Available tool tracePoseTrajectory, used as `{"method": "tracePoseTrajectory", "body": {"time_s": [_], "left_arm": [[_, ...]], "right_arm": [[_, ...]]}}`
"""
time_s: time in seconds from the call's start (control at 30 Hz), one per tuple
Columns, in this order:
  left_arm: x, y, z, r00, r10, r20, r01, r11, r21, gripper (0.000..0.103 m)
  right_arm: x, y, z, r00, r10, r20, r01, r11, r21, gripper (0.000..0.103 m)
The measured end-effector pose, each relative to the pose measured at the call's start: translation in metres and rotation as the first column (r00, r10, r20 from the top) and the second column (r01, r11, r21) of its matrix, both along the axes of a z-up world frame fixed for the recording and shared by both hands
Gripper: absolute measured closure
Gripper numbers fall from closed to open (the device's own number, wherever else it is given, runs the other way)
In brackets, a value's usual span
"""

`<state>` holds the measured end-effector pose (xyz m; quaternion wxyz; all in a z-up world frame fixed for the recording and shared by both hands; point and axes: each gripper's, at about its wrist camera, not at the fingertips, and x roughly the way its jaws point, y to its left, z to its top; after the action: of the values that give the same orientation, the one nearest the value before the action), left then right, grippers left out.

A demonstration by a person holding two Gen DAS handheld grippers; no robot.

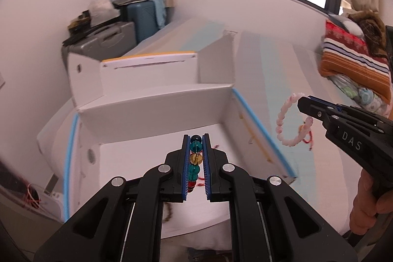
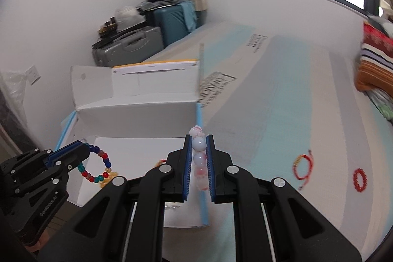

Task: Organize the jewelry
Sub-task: 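Carry both bracelets into the white box and open both tools, then move both tools back toward the red cord and red bead bracelets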

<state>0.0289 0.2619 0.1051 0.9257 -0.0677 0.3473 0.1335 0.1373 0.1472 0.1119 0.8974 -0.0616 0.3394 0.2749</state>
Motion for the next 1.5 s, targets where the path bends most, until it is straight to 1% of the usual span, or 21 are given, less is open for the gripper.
{"method": "tracePoseTrajectory", "body": {"time_s": [0.1, 0.23, 0.4, 0.6, 0.77, 1.03, 1.17, 1.2, 1.23, 1.27, 1.3, 1.33, 1.37, 1.43, 1.47, 1.5], "left_arm": [[-0.005, 0.018, -0.007, 0.999, 0.032, -0.016, -0.032, 0.999, -0.008, 0.094], [-0.010, 0.035, -0.021, 0.997, 0.066, -0.046, -0.066, 0.998, -0.017, 0.094], [-0.009, 0.052, -0.047, 0.993, 0.077, -0.088, -0.081, 0.996, -0.046, 0.094], [-0.002, 0.062, -0.073, 0.988, 0.079, -0.132, -0.089, 0.993, -0.071, 0.094], [0.003, 0.068, -0.089, 0.984, 0.080, -0.160, -0.094, 0.992, -0.082, 0.094], [0.005, 0.069, -0.098, 0.981, 0.081, -0.177, -0.097, 0.992, -0.083, 0.093], [0.002, 0.067, -0.093, 0.982, 0.091, -0.164, -0.105, 0.992, -0.073, 0.091], [0.002, 0.066, -0.091, 0.982, 0.093, -0.163, -0.105, 0.992, -0.070, 0.090], [0.001, 0.065, -0.089, 0.982, 0.094, -0.162, -0.105, 0.992, -0.066, 0.084], [0.000, 0.063, -0.087, 0.983, 0.096, -0.155, -0.107, 0.992, -0.062, 0.078], [-0.001, 0.061, -0.083, 0.984, 0.100, -0.146, -0.109, 0.993, -0.055, 0.064], [-0.002, 0.059, -0.081, 0.985, 0.101, -0.139, -0.108, 0.993, -0.051, 0.055], [-0.003, 0.055, -0.078, 0.987, 0.100, -0.129, -0.106, 0.994, -0.042, 0.052], [-0.002, 0.048, -0.072, 0.989, 0.092, -0.118, -0.097, 0.995, -0.032, 0.041], [-0.002, 0.043, -0.070, 0.990, 0.088, -0.110, -0.091, 0.995, -0.025, 0.038], [-0.001, 0.037, -0.066, 0.991, 0.084, -0.103, -0.086, 0.996, -0.018, 0.032]], "right_arm": [[-0.007, 0.024, -0.006, 0.999, 0.034, -0.004, -0.034, 0.999, -0.015, 0.092], [-0.012, 0.045, -0.020, 0.998, 0.065, -0.023, -0.066, 0.997, -0.036, 0.092], [-0.012, 0.068, -0.048, 0.995, 0.079, -0.066, -0.083, 0.994, -0.074, 0.092], [-0.007, 0.082, -0.078, 0.990, 0.076, -0.115, -0.089, 0.989, -0.114, 0.092], [-0.002, 0.087, -0.094, 0.986, 0.071, -0.151, -0.091, 0.987, -0.131, 0.092], [0.000, 0.091, -0.104, 0.981, 0.073, -0.180, -0.098, 0.985, -0.138, 0.092], [-0.001, 0.086, -0.098, 0.982, 0.073, -0.176, -0.095, 0.988, -0.119, 0.091], [-0.001, 0.085, -0.097, 0.982, 0.075, -0.174, -0.096, 0.989, -0.116, 0.087], [-0.002, 0.082, -0.093, 0.983, 0.071, -0.167, -0.091, 0.990, -0.111, 0.081], [-0.002, 0.078, -0.089, 0.986, 0.064, -0.153, -0.080, 0.992, -0.101, 0.067], [-0.002, 0.073, -0.085, 0.989, 0.053, -0.136, -0.066, 0.994, -0.092, 0.055], [-0.003, 0.068, -0.080, 0.991, 0.042, -0.125, -0.053, 0.995, -0.086, 0.052], [-0.002, 0.061, -0.077, 0.992, 0.034, -0.119, -0.044, 0.996, -0.079, 0.048], [-0.001, 0.049, -0.071, 0.994, 0.011, -0.110, -0.018, 0.998, -0.066, 0.037], [0.000, 0.042, -0.067, 0.995, -0.002, -0.103, -0.004, 0.998, -0.058, 0.030], [0.001, 0.033, -0.063, 0.995, -0.020, -0.094, 0.015, 0.999, -0.050, 0.028]]}}
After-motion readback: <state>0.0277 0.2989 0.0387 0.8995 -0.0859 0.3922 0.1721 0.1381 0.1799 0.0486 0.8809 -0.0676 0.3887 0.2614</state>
